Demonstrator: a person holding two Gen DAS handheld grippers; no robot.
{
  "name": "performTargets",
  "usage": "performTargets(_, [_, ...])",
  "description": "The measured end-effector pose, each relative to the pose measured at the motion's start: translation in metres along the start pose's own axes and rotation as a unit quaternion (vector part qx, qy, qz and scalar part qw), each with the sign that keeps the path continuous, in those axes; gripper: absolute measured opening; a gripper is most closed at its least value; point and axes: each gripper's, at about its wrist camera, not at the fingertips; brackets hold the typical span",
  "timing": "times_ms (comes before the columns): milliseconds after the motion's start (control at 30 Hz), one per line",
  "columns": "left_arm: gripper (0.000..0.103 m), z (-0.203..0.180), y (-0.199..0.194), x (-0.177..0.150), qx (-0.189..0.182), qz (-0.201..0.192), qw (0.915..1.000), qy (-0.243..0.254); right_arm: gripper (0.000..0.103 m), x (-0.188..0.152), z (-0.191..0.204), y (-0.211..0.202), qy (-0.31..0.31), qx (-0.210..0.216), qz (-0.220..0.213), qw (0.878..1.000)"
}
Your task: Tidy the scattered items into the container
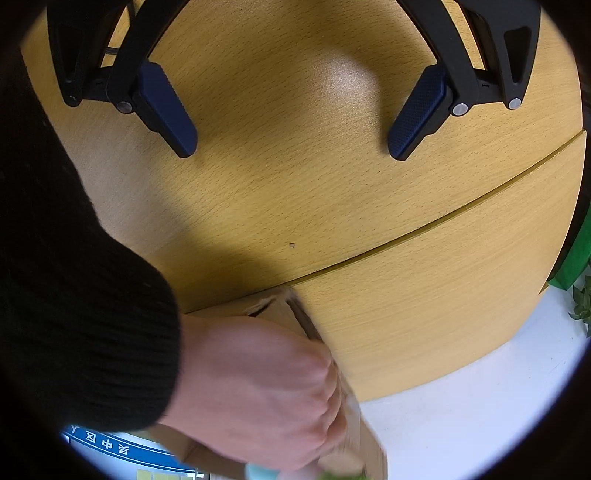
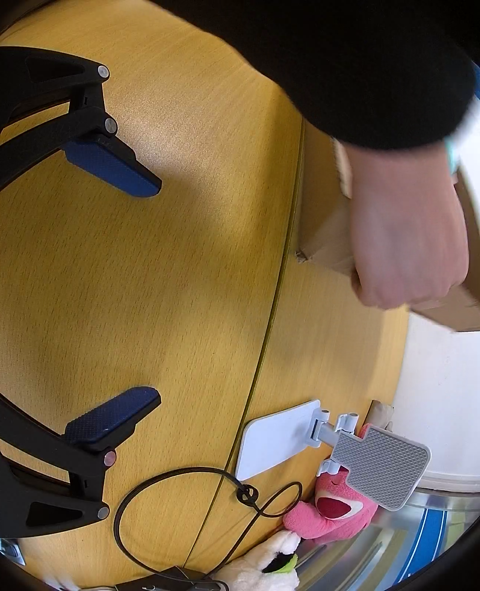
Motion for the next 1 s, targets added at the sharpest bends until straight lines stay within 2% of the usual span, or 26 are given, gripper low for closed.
performTargets(1000, [0.103, -0.0019, -0.0078, -0.0031, 0.001, -0.001, 1.0000, 0.001, 0.103, -0.0014, 0.0012, -0.0005, -0.002, 0.001, 0.000, 1.000])
Point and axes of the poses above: each gripper's, at about its wrist camera, not at the fingertips, and y roughly the way its jaws point, z to its left, x to its top, and after that the axes turned 15 degrees about z, right-handed
